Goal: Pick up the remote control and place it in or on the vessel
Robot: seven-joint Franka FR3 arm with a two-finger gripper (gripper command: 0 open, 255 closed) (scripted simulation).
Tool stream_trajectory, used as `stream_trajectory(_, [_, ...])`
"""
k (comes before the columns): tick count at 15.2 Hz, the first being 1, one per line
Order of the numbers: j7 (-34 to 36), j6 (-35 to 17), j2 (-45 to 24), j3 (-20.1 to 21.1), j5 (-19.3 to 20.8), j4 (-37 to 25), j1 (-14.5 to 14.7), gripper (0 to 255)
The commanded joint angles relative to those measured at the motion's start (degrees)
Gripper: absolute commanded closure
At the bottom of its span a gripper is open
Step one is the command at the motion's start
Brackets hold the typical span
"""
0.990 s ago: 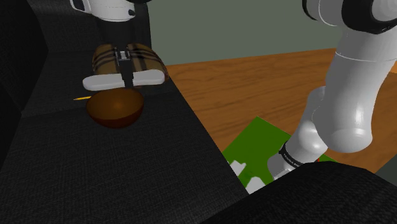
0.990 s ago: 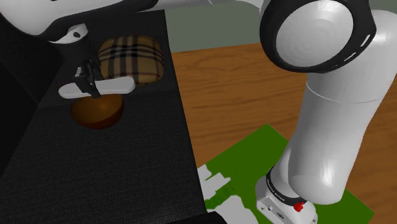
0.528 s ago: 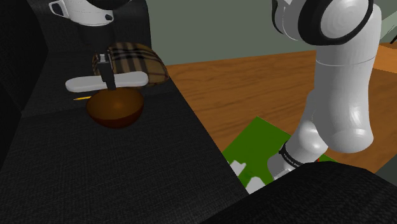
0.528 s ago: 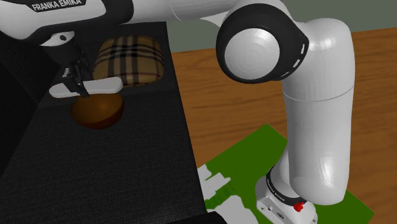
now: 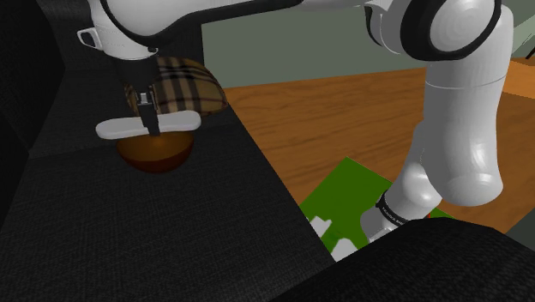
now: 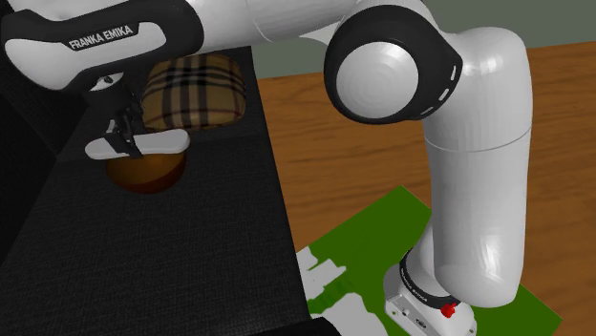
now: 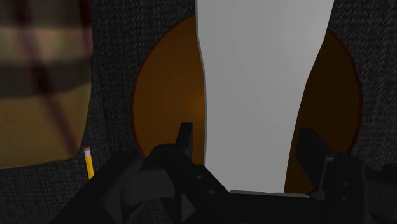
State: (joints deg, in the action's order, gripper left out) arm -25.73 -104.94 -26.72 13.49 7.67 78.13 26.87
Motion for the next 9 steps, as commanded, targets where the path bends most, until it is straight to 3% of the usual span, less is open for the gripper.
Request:
stream_trajectory(1, [0.1,-1.7,-0.1,0.0,0.1,1.5,-0.1,255])
stream_trajectory(9, [0.2,-2.6,-0.2,-0.1,0.1,2.3,-0.1,255])
